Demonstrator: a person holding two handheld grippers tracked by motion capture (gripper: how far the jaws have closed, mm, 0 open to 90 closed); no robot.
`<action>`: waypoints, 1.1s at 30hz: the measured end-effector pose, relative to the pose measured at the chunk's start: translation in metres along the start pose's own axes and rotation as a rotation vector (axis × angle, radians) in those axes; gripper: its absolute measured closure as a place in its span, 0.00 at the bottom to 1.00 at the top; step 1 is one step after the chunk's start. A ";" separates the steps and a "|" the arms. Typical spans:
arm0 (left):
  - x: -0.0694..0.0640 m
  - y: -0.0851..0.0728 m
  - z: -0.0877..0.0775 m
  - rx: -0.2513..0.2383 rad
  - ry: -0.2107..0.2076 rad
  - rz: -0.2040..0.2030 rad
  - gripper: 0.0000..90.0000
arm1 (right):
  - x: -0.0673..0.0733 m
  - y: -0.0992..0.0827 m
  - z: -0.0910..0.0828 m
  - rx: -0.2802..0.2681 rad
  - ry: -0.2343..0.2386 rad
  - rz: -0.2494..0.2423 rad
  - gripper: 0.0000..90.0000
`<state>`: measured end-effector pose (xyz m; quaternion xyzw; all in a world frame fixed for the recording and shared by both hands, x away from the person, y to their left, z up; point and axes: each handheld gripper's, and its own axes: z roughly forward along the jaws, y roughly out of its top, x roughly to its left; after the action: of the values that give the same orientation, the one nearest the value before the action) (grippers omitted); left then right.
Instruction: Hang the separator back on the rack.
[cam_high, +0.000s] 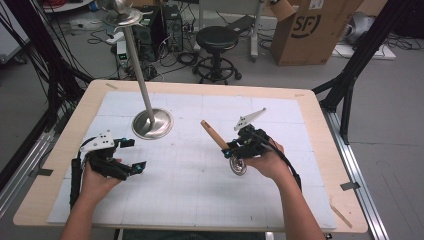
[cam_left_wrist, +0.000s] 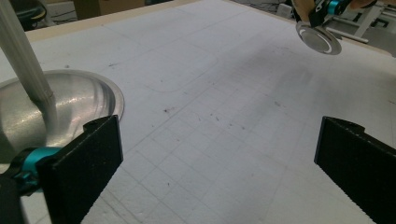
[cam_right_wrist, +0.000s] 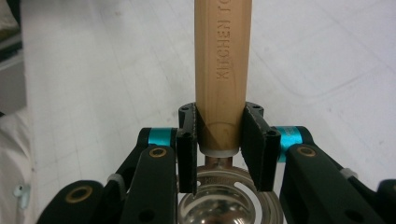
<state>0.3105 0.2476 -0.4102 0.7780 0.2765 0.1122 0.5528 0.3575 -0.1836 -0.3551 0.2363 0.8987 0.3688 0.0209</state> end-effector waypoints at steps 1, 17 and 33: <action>0.000 0.000 0.000 0.000 0.001 -0.001 0.02 | -0.001 0.002 -0.001 -0.017 -0.002 -0.002 0.77; 0.000 0.000 0.000 0.002 -0.001 -0.001 0.02 | 0.003 0.047 -0.013 -0.121 -0.035 -0.076 0.77; 0.000 0.000 -0.001 -0.004 -0.004 -0.004 0.02 | -0.006 0.091 -0.021 -0.216 0.046 -0.133 0.77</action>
<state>0.3104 0.2486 -0.4096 0.7767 0.2767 0.1103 0.5550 0.3958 -0.1443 -0.2796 0.1640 0.8676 0.4667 0.0504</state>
